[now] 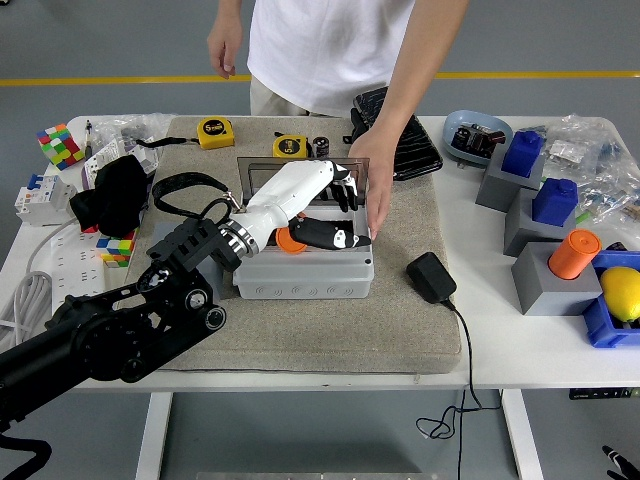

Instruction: Fetch the battery,place it into the box,close the lid of the box

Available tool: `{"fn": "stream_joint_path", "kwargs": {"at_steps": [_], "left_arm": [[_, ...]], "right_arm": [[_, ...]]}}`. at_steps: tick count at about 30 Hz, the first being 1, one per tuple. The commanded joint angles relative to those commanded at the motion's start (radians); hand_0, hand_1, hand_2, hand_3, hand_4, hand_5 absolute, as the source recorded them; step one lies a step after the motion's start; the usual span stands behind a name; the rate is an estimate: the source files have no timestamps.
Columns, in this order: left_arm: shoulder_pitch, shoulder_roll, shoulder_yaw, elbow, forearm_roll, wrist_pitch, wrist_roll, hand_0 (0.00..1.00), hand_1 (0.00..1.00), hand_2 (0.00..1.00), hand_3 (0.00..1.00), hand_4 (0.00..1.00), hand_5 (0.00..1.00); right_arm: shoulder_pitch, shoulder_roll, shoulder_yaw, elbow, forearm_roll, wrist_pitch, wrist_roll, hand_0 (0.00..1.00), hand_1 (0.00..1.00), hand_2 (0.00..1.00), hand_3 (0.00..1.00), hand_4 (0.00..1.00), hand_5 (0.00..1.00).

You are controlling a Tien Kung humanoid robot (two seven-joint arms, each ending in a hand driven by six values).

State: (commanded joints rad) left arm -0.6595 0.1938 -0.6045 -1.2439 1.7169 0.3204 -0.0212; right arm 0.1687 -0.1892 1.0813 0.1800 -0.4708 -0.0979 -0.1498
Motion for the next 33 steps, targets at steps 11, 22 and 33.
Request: {"fn": "stream_joint_path", "kwargs": {"at_steps": [11, 22, 33], "left_arm": [[0.095, 0.076, -0.105, -0.079, 0.147, 0.056, 0.030, 0.194, 0.158, 0.247, 0.317, 0.933, 0.002], [0.173, 0.118, -0.198, -0.061, 0.280, 0.154, -0.069, 0.317, 0.527, 0.423, 0.461, 0.998, 0.151], [0.194, 0.126, -0.202, -0.069, 0.240, 0.110, -0.083, 0.371, 0.618, 0.521, 0.558, 0.998, 0.311]], "right_arm": [[0.000, -0.001, 0.008, 0.000, -0.006, 0.003, 0.001, 0.666, 0.669, 0.661, 0.551, 0.954, 0.457], [0.001, -0.004, 0.012, 0.000, -0.008, 0.004, 0.003, 0.665, 0.668, 0.661, 0.551, 0.955, 0.457], [0.001, -0.003, 0.010, 0.000, -0.006, 0.003, 0.003, 0.665, 0.668, 0.660, 0.552, 0.956, 0.456]]}}
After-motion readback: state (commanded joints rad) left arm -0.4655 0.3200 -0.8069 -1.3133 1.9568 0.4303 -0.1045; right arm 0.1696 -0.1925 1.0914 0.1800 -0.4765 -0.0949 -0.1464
